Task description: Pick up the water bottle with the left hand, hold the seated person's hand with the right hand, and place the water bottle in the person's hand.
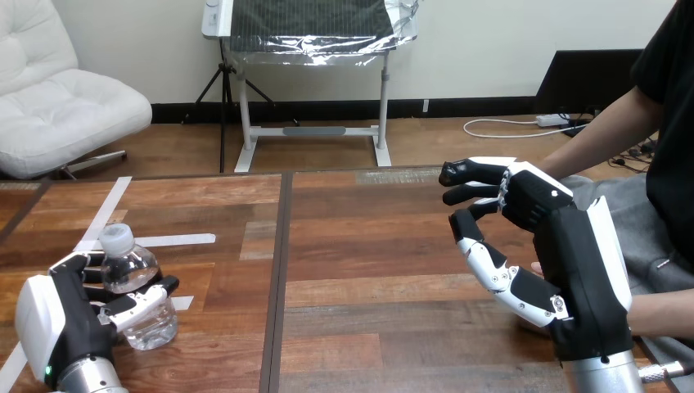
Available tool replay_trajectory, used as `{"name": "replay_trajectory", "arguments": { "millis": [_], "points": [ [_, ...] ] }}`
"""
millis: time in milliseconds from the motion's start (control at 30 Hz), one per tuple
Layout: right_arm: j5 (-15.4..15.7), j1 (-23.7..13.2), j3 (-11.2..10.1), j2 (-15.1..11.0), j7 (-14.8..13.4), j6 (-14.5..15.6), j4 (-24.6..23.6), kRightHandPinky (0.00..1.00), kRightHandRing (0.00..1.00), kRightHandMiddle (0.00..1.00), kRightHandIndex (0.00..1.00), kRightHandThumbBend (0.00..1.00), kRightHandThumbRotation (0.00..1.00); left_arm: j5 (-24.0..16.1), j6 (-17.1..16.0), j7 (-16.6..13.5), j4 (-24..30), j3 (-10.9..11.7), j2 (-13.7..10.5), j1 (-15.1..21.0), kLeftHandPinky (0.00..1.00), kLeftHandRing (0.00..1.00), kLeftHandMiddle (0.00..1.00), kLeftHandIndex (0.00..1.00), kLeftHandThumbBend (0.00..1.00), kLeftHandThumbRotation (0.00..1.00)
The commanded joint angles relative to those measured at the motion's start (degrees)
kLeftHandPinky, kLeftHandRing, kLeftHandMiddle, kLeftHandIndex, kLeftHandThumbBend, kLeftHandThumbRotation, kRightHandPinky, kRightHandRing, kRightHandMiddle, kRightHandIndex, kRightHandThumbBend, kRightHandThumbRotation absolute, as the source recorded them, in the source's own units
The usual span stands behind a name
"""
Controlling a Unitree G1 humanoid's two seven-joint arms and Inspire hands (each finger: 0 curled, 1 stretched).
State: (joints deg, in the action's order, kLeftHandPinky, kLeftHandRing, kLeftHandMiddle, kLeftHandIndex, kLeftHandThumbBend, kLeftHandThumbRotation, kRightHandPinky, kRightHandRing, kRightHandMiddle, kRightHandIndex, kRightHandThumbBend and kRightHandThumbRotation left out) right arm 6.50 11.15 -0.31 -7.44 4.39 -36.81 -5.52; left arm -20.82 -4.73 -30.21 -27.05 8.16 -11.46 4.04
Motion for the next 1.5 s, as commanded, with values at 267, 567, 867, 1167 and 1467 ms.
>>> {"name": "replay_trajectory", "arguments": {
  "millis": [267,567,867,1167,1467],
  "points": [
    [-1.4,-3.1,-0.6,-0.7,0.3,-0.8,-1.4,0.45,0.58,0.65,0.64,0.35,0.08,-0.4,-3.1,-0.7,1.2,-1.5,-1.0,3.0,0.36,0.42,0.48,0.51,0.71,0.00],
    [-1.7,-3.6,-0.6,-0.8,0.5,-1.6,-0.7,0.45,0.58,0.64,0.63,0.35,0.08,-0.4,-6.2,-1.1,0.7,-1.8,-1.1,2.8,0.36,0.41,0.48,0.51,0.70,0.00],
    [-2.3,-3.8,-0.5,-1.0,0.9,-1.5,-0.4,0.45,0.57,0.64,0.63,0.35,0.07,1.0,-8.8,0.0,2.0,-1.8,0.1,2.2,0.36,0.41,0.47,0.50,0.70,0.00],
    [-0.9,-3.8,-0.7,-1.0,0.2,-0.6,-1.0,0.45,0.57,0.64,0.63,0.35,0.08,6.4,-12.4,4.5,5.6,-1.8,2.6,0.8,0.36,0.41,0.46,0.51,0.67,0.00],
    [-1.6,-4.0,-0.6,-1.0,0.4,-0.7,-0.8,0.45,0.58,0.64,0.63,0.36,0.09,8.5,-15.1,6.6,9.4,-2.5,5.2,-0.6,0.37,0.41,0.46,0.50,0.67,0.00]
  ]
}}
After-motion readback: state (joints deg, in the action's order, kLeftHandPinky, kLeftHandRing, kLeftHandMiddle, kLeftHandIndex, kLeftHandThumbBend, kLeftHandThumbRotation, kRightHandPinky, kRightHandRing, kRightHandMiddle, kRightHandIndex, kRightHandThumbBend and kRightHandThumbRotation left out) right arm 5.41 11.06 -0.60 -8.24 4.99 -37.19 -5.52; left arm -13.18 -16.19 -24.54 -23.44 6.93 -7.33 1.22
